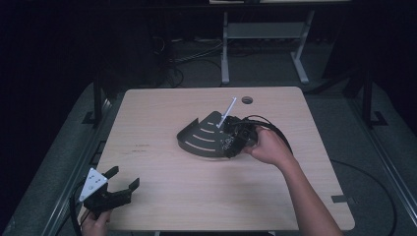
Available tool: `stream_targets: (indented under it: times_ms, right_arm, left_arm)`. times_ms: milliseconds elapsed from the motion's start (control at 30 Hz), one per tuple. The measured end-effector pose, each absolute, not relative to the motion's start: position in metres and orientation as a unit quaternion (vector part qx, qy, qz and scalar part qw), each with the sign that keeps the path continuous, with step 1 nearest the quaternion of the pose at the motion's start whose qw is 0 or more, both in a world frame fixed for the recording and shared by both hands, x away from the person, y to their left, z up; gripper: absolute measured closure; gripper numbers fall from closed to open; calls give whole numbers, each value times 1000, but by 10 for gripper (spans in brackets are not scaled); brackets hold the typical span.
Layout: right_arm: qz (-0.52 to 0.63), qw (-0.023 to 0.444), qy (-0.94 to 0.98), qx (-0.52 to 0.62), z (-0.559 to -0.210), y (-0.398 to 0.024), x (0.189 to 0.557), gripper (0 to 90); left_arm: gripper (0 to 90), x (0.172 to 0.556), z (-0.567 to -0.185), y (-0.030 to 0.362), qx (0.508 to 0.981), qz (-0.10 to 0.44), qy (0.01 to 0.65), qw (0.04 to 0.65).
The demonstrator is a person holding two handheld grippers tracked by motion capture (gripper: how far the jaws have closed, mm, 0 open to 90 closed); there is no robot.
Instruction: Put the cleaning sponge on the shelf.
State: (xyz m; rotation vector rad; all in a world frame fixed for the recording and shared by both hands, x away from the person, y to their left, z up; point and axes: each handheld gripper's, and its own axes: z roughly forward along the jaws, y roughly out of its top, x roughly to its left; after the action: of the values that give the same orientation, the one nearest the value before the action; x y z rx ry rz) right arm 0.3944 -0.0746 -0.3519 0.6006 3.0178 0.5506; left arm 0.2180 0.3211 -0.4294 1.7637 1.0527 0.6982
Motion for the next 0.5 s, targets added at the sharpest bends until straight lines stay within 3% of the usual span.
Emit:
stream_targets:
  times_ms: [500]
  right_arm:
    - [179, -7, 963, 204, -347, -60, 425, 321]
  left_arm:
    - [132, 217, -429, 323, 717, 285, 431, 469]
